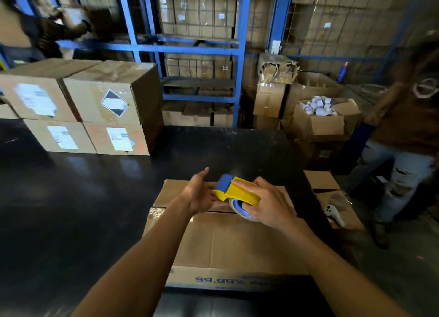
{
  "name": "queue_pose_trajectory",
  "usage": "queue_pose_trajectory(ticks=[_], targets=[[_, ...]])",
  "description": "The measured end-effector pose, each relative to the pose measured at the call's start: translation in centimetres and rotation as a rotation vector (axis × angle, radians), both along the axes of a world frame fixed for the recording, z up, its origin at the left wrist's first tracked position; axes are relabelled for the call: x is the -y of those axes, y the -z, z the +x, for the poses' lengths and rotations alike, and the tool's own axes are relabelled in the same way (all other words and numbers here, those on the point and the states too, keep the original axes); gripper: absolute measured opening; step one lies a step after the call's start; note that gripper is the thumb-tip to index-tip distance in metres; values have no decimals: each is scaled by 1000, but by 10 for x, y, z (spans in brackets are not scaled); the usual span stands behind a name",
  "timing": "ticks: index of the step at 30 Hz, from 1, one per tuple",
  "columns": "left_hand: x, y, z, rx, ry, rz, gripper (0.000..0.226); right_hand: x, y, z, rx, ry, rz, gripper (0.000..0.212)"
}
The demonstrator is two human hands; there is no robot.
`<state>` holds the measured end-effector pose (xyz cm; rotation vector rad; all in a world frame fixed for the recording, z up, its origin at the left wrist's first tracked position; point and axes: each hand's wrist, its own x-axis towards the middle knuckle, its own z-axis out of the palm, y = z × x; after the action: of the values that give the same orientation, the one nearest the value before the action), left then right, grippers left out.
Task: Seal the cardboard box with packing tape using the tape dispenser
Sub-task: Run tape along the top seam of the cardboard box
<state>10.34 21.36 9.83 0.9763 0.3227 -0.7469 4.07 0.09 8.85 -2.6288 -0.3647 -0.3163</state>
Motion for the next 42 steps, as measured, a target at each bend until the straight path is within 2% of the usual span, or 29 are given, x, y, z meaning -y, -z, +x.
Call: queue_pose_trajectory(ticks=[4,9,15,16,20,22,25,31,35,38,42], targets=[[-20,-2,-9,20,-81,30,44,-13,-3,5,47,-119,12,68],[-31,-11,-21,101,-79,127,19,-21,3,5,68,-166,140,68],[-35,-4,-28,186,-88,201,20,-28,8,8,38,-206,162,67],[-35,0,-27,230,-100,273,20,-30,10,9,29,-213,152,68],[-40,13,-24,499,-139,765,24,-38,14,14,17,-233,113,71],[-45,18,-23,558,-142,880,27,-42,17,16,8,-246,104,71],[-57,23,-22,578,-157,942,27,-51,17,18,-1,-297,76,71],[-102,29,-12,515,-269,813,25,-65,6,24,-37,-302,132,66],[-146,30,-10,534,-325,863,26,-49,5,30,-72,-289,104,62],[-155,38,-12,571,-264,952,28,-49,3,35,-124,-288,-1,63],[-154,56,-11,556,-285,1073,27,-72,-5,42,-116,-240,-240,58]])
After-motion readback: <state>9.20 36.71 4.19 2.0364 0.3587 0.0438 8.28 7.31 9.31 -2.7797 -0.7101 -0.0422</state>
